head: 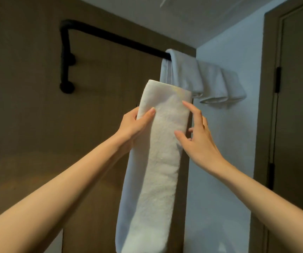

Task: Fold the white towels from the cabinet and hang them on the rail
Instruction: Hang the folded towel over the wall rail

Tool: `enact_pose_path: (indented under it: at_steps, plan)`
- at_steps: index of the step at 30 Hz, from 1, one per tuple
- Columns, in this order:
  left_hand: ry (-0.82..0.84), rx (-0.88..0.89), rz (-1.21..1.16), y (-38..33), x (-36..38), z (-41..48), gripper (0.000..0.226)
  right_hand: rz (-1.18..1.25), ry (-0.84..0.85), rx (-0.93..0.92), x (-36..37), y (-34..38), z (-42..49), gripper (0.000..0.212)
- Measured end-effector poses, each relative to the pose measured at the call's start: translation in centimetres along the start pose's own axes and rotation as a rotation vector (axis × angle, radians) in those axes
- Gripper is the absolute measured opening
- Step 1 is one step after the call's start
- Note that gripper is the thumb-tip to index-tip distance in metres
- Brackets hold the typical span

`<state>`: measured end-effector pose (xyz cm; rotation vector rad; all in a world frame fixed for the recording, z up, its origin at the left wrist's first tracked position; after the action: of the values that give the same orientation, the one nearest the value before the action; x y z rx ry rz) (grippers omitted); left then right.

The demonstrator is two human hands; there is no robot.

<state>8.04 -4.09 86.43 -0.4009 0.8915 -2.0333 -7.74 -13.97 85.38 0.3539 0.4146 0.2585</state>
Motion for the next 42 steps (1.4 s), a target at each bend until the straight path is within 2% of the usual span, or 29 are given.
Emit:
enact_pose_path:
  at_steps: [5, 11, 16, 18, 20, 22, 24, 26, 29, 33, 39, 42]
  plan:
    - [0.008, 0.091, -0.04, -4.0, 0.6, 6.5, 0.034, 0.035, 0.038, -0.071, 1.0, 0.1, 4.8, 0.072]
    - [-0.04, 0.177, -0.098, -7.9, -0.7, 13.5, 0.041, 0.217, -0.075, -0.136, 0.7, 1.2, 13.4, 0.062]
    - [-0.092, 0.211, -0.068, -9.1, -2.7, 17.2, 0.043, 0.187, -0.177, -0.199, 0.3, 2.3, 19.9, 0.052]
    - [-0.028, 0.226, -0.019, -8.7, -3.0, 17.8, 0.034, 0.171, -0.221, -0.222, -0.1, 2.5, 22.3, 0.052]
    - [0.08, 0.237, 0.055, -7.5, -2.8, 18.3, 0.014, 0.174, -0.249, -0.246, -0.4, 2.7, 24.8, 0.053]
    - [0.155, 0.218, 0.099, -6.2, -2.6, 18.7, 0.022, 0.192, -0.286, -0.25, -0.9, 2.4, 27.6, 0.053]
    - [0.185, 0.187, 0.141, -4.9, -2.8, 19.4, 0.054, 0.208, -0.331, -0.251, -1.2, 2.1, 30.2, 0.053]
    - [0.132, 0.197, 0.132, -4.4, -3.2, 20.6, 0.069, 0.238, -0.359, -0.253, -1.5, 1.8, 32.6, 0.053]
    - [-0.058, 0.316, 0.134, -5.2, -3.7, 21.9, 0.057, 0.281, -0.403, -0.256, -2.0, 0.9, 35.4, 0.051]
    - [-0.26, 0.381, 0.157, -5.7, -4.0, 24.1, 0.053, 0.295, -0.431, -0.257, -1.8, -0.1, 38.0, 0.047]
    - [-0.373, 0.459, 0.175, -5.4, -3.7, 24.9, 0.049, 0.125, -0.434, -0.286, -0.3, -1.0, 40.8, 0.041]
    - [-0.421, 0.474, 0.185, -4.9, -3.9, 25.0, 0.048, -0.06, -0.568, -0.37, 0.2, -0.3, 40.3, 0.035]
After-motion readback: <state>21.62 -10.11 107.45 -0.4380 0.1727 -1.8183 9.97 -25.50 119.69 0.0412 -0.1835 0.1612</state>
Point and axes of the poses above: each hand's wrist, its own z-axis towards the middle knuckle, its own x-axis out of the palm, y = z × x, the point moved 9 cm from there along z, towards the middle knuckle, and after that the axes turned 1 degree about x, right-handed, at the moved point
